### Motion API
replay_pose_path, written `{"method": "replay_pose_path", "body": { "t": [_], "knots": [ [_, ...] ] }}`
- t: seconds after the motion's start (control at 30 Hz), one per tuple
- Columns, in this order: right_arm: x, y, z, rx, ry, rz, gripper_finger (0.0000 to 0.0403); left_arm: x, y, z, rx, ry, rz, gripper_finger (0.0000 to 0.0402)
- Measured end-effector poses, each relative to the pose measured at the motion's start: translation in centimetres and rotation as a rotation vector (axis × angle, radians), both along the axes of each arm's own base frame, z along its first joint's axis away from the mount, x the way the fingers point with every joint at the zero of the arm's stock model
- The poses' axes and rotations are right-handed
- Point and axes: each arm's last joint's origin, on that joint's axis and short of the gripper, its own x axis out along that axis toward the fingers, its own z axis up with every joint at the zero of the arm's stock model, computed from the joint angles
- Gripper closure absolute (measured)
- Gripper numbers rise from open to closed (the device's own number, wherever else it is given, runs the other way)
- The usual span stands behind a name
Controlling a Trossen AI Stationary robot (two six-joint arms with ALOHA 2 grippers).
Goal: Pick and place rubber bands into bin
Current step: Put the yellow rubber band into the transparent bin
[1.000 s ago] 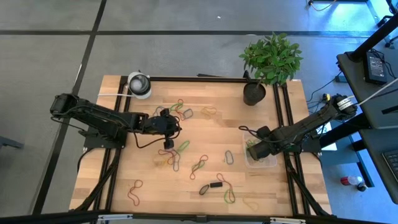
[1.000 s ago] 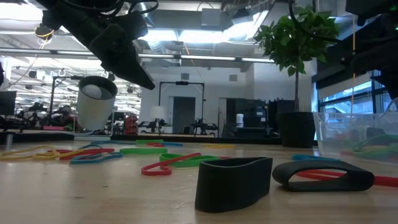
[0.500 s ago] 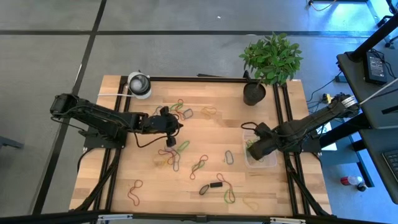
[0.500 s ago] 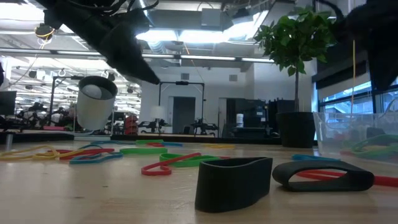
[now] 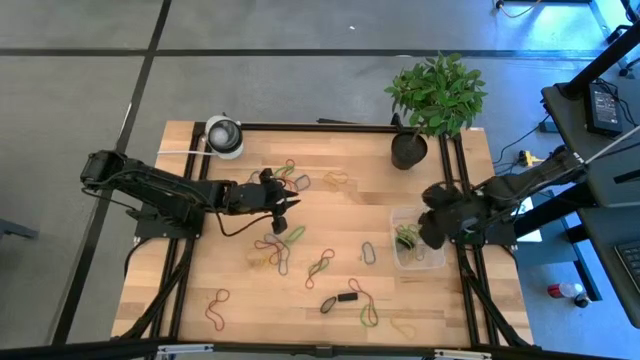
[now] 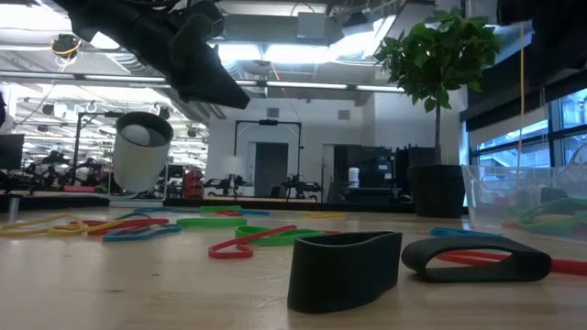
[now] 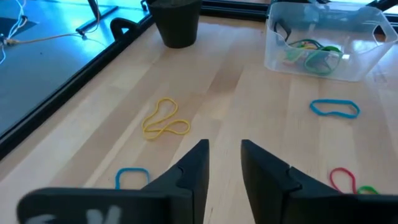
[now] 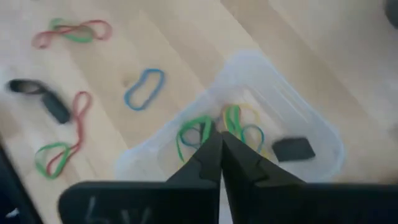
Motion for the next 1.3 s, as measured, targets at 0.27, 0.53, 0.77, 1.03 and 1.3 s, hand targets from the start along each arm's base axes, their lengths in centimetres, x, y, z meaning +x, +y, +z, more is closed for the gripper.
{"method": "replay_pose_path", "body": {
  "t": [0.27, 0.53, 0.77, 1.03, 1.3],
  "knots": [
    [-1.0, -0.5, 0.6, -0.081, -0.017, 0.175, 0.0393, 0.0, -0.1, 0.0, -0.013, -0.005, 0.004, 0.0323],
    [-1.0, -0.5, 0.5, -0.180, 0.005, 0.349, 0.0396, 0.0, -0.8, -0.1, -0.168, -0.039, -0.026, 0.0395],
    [0.4, 0.2, 0.3, -0.156, -0.015, 0.335, 0.0401, -0.2, -1.9, -0.3, -0.216, -0.001, -0.109, 0.0399],
    [5.5, 5.2, 0.3, -0.120, 0.135, 0.295, 0.0402, -1.2, -2.4, -1.2, -0.124, 0.166, -0.218, 0.0400],
    [8.7, 12.6, -1.1, 0.073, 0.287, 0.137, 0.0402, -3.5, -2.3, 0.0, -0.046, 0.253, -0.402, 0.0400]
  ]
}}
